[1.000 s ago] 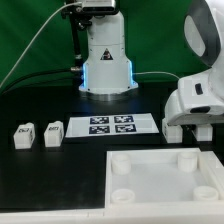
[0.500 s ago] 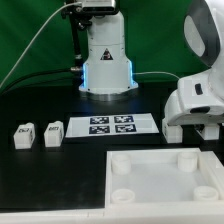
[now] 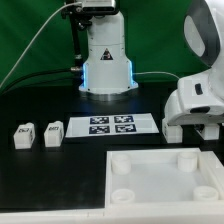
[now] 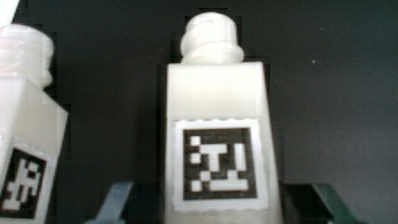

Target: Assemble one leg

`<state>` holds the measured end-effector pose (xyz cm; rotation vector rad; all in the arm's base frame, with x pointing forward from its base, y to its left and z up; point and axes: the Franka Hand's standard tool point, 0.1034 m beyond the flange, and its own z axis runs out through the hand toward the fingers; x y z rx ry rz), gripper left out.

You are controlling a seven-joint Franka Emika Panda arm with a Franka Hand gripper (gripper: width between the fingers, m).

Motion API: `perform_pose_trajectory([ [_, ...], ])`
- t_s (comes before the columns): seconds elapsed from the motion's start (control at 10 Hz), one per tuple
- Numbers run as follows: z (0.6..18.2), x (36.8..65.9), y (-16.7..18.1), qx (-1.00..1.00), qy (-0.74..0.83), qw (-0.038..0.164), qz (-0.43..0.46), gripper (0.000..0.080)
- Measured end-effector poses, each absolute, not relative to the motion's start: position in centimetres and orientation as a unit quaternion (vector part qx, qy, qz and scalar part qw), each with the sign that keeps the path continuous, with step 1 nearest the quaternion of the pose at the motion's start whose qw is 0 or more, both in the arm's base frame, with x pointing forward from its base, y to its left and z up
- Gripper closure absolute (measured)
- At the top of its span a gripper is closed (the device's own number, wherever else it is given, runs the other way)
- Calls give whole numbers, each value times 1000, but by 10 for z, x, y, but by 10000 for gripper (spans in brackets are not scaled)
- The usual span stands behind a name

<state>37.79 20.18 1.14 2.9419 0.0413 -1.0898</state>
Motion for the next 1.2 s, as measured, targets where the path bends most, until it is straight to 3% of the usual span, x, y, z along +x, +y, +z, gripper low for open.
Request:
perform_pose_trajectory([
  [0.2,14,382,199,938,20,-1,-346,508],
  [0.4,60,423,174,948,45,-18,-314,508],
  [0.6,94,447,155,959,47,-30,-279,508],
  [0.8,133,486,144,986,44,-42,-156,507],
  [1.2,123,491,143,997,46,-52,45,507],
])
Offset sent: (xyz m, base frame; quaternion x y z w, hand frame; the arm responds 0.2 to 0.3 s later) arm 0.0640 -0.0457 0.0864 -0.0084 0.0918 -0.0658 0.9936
